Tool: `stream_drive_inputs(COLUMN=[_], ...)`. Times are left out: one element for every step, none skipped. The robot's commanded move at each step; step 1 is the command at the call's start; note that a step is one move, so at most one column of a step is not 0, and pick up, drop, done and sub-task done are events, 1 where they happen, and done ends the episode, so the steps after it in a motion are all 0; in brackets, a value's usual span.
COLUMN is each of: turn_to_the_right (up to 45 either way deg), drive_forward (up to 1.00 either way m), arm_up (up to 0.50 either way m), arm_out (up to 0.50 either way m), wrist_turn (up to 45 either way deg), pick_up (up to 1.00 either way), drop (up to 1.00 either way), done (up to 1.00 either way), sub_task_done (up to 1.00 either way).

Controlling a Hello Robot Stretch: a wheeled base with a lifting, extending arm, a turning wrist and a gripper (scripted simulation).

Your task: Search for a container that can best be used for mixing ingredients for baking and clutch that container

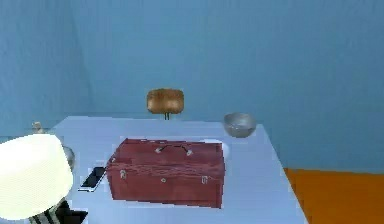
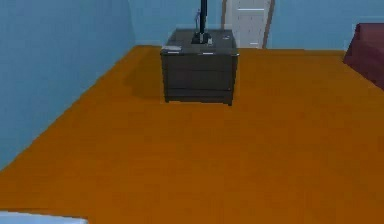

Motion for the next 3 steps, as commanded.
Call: stream_drive_inputs(turn_to_the_right=[-45.0, -27.0, 45.0], drive_forward=[0.0, 0.0, 0.0], arm_up=[0.0, 0.0, 0.0], arm_out=[0.0, 0.0, 0.0], wrist_turn=[0.0, 0.0, 0.0], pick_up=[0.0, 0.0, 0.0], drop=[0.0, 0.0, 0.0], done=[0.0, 0.0, 0.0], sub_task_done=[0.0, 0.0, 0.0])
